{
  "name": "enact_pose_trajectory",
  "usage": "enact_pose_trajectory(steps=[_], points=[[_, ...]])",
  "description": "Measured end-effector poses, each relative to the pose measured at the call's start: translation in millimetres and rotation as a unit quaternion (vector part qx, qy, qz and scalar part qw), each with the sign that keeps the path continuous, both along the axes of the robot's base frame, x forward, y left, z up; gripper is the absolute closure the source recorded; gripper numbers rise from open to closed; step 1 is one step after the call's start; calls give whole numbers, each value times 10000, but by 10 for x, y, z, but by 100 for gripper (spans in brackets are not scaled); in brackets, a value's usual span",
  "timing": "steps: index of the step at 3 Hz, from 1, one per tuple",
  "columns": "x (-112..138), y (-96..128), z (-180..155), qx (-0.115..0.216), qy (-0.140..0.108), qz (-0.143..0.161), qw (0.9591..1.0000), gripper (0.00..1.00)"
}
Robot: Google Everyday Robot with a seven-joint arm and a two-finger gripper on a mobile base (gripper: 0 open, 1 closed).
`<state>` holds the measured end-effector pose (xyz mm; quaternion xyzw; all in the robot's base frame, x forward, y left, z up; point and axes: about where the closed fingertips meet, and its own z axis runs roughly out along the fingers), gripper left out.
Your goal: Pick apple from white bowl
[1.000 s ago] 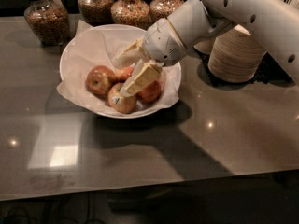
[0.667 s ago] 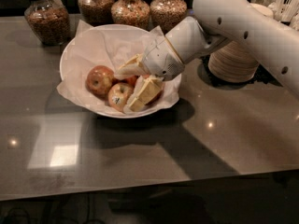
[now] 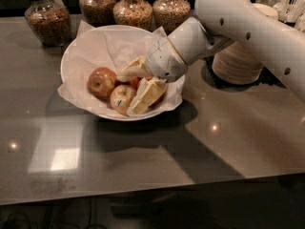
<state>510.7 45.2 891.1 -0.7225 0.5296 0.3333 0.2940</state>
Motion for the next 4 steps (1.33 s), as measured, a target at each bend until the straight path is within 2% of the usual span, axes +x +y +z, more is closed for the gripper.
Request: enact_pose_trajectory(steps=[3, 4], points=[[121, -23, -193, -382, 18, -110, 9992, 32], [152, -13, -235, -658, -14, -143, 9977, 33]])
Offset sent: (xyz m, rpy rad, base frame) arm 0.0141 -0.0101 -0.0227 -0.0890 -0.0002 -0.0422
